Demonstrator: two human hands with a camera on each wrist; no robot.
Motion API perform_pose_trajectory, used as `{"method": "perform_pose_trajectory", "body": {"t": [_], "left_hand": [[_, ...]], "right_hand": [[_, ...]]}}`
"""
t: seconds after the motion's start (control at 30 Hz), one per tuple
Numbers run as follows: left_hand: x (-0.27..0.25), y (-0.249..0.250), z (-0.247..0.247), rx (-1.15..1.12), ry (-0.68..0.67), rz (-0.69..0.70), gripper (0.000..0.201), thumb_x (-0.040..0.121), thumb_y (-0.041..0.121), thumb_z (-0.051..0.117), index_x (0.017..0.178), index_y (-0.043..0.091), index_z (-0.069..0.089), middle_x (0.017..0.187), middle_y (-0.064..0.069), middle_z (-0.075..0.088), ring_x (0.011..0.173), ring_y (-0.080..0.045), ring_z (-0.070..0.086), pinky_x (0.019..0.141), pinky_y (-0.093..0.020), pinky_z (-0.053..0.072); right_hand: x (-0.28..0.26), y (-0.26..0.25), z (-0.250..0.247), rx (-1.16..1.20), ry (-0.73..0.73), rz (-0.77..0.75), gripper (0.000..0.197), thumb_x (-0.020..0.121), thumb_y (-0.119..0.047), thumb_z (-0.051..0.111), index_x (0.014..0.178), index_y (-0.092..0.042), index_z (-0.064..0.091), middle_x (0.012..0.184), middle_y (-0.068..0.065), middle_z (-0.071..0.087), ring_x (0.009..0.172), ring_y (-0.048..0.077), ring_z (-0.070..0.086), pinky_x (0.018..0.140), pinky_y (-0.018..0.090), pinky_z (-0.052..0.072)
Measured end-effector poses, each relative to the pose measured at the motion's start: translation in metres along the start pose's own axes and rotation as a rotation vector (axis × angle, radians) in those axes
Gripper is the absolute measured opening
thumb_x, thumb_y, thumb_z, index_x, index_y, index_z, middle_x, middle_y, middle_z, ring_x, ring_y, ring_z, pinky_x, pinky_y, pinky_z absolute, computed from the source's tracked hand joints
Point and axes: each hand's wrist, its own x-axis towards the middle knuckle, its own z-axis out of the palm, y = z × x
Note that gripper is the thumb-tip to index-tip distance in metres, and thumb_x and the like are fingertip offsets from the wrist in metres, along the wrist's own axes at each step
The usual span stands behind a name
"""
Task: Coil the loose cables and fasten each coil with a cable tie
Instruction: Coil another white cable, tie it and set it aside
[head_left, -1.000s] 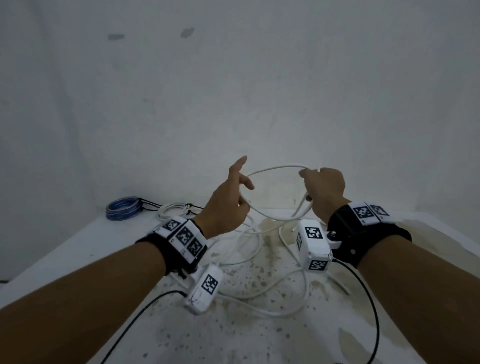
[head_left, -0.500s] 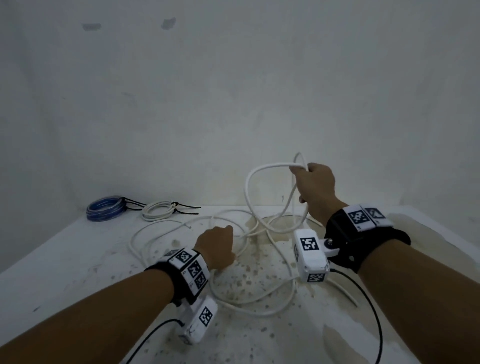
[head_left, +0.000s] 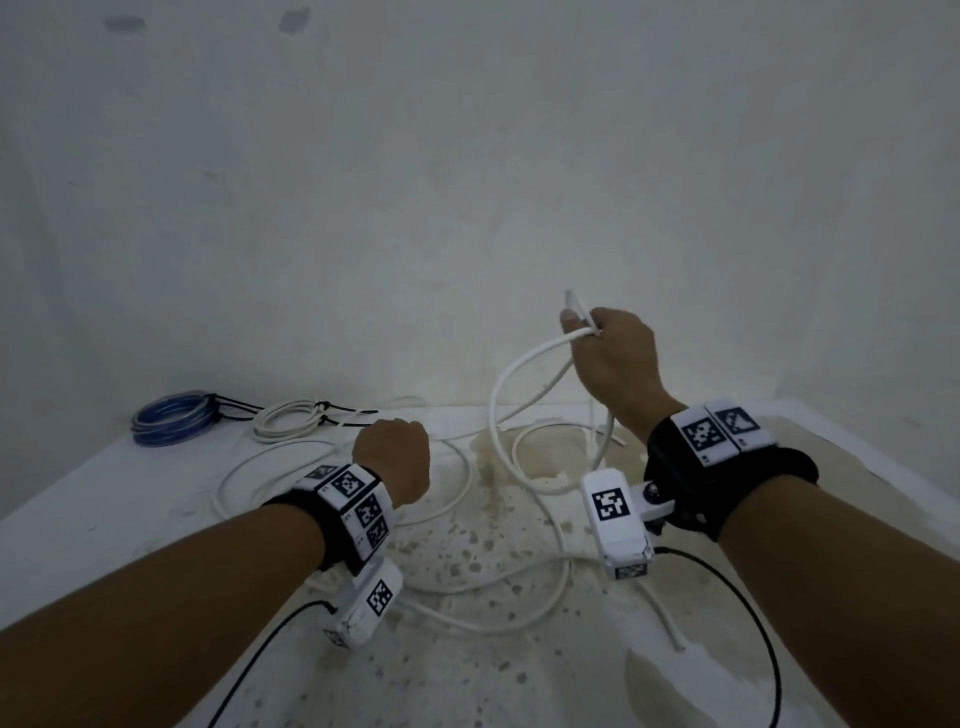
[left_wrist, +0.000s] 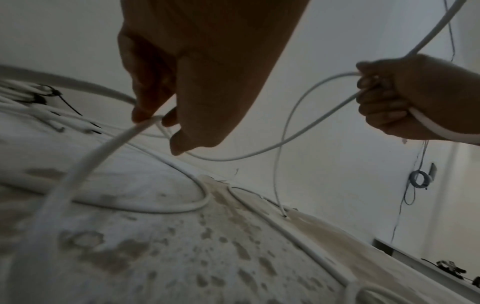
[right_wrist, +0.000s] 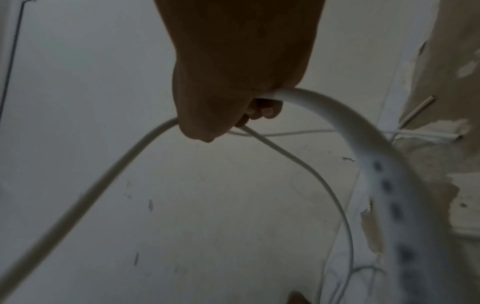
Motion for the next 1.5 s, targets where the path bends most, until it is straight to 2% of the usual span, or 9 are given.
{"method": "perform_pose_trajectory", "body": {"t": [0.1,0.2,0.37,0.6,0.7,0.77,0.83,1.2,1.5], "left_hand": [[0.004,0.009,-0.003,-0.127,0.087,-0.022,0.070,0.090,0.046,0.062,0.140,0.011,0.027,0.122,-0.014,0.051,0.103,-0.029,0.060,0.074,-0.034,0.046],[0.017,0.015,-0.002,-0.259,0.104,0.130,0.078,0.091,0.049,0.059,0.149,0.017,0.017,0.110,-0.010,0.063,0.096,-0.029,0.064,0.075,-0.037,0.052],[0.036,0.023,-0.007,-0.401,0.075,0.209,0.047,0.098,0.045,0.048,0.132,0.014,0.041,0.112,-0.012,0.066,0.098,-0.031,0.064,0.077,-0.037,0.050],[0.048,0.034,-0.016,-0.410,-0.131,0.271,0.031,0.102,0.028,0.043,0.112,0.009,0.065,0.120,-0.008,0.066,0.110,-0.025,0.061,0.095,-0.036,0.048],[0.050,0.025,-0.022,-0.553,-0.062,0.254,0.023,0.098,0.018,0.049,0.102,0.007,0.070,0.092,0.000,0.071,0.089,-0.014,0.067,0.083,-0.032,0.054],[0.047,0.014,-0.038,-0.851,0.022,0.237,0.022,0.098,0.014,0.051,0.094,0.003,0.070,0.068,0.007,0.064,0.056,-0.001,0.062,0.057,-0.020,0.052],[0.044,0.001,-0.063,-1.071,0.140,0.200,0.029,0.102,0.021,0.048,0.092,0.004,0.069,0.063,-0.001,0.063,0.042,-0.004,0.053,0.044,-0.019,0.043],[0.030,-0.058,-0.151,-1.606,0.200,0.187,0.021,0.105,0.024,0.044,0.095,0.012,0.058,0.089,-0.010,0.076,0.054,-0.010,0.062,0.056,-0.023,0.053],[0.006,-0.062,-0.182,-1.919,0.109,0.345,0.022,0.106,0.025,0.041,0.091,0.014,0.054,0.069,-0.002,0.072,0.048,-0.007,0.054,0.048,-0.018,0.045]], "right_hand": [[-0.005,-0.010,-0.001,0.098,-0.037,-0.145,0.052,0.101,-0.035,0.050,0.055,-0.016,0.035,0.052,-0.001,0.035,0.050,0.014,0.035,0.047,0.028,0.023],[-0.004,-0.019,-0.009,0.267,-0.011,-0.229,0.052,0.102,-0.031,0.049,0.055,-0.017,0.032,0.050,-0.006,0.030,0.047,0.006,0.028,0.048,0.024,0.023],[0.001,-0.024,-0.026,0.517,0.052,-0.178,0.048,0.102,-0.033,0.044,0.058,-0.015,0.037,0.053,-0.003,0.035,0.051,0.013,0.031,0.051,0.026,0.026],[-0.003,-0.019,-0.033,0.447,0.095,-0.185,0.049,0.103,-0.030,0.043,0.060,-0.007,0.040,0.054,0.001,0.037,0.052,0.013,0.034,0.050,0.026,0.027],[-0.004,-0.012,-0.034,0.269,0.118,-0.208,0.047,0.104,-0.027,0.042,0.068,0.002,0.048,0.056,0.001,0.045,0.054,0.014,0.039,0.052,0.028,0.031],[-0.002,-0.004,-0.031,0.166,0.109,-0.198,0.040,0.105,-0.026,0.041,0.075,0.000,0.051,0.063,0.005,0.055,0.058,0.020,0.048,0.056,0.034,0.035],[-0.002,0.003,-0.022,0.134,0.087,-0.152,0.035,0.104,-0.023,0.040,0.083,0.001,0.053,0.072,0.013,0.060,0.065,0.027,0.052,0.061,0.039,0.038],[-0.022,-0.023,0.040,0.234,-0.023,-0.124,0.026,0.104,-0.027,0.038,0.085,-0.010,0.039,0.074,0.011,0.058,0.065,0.032,0.053,0.061,0.044,0.043],[-0.022,-0.038,0.038,0.248,-0.024,-0.212,0.028,0.104,-0.037,0.035,0.091,-0.013,0.039,0.069,0.006,0.058,0.059,0.029,0.058,0.056,0.041,0.048]]}}
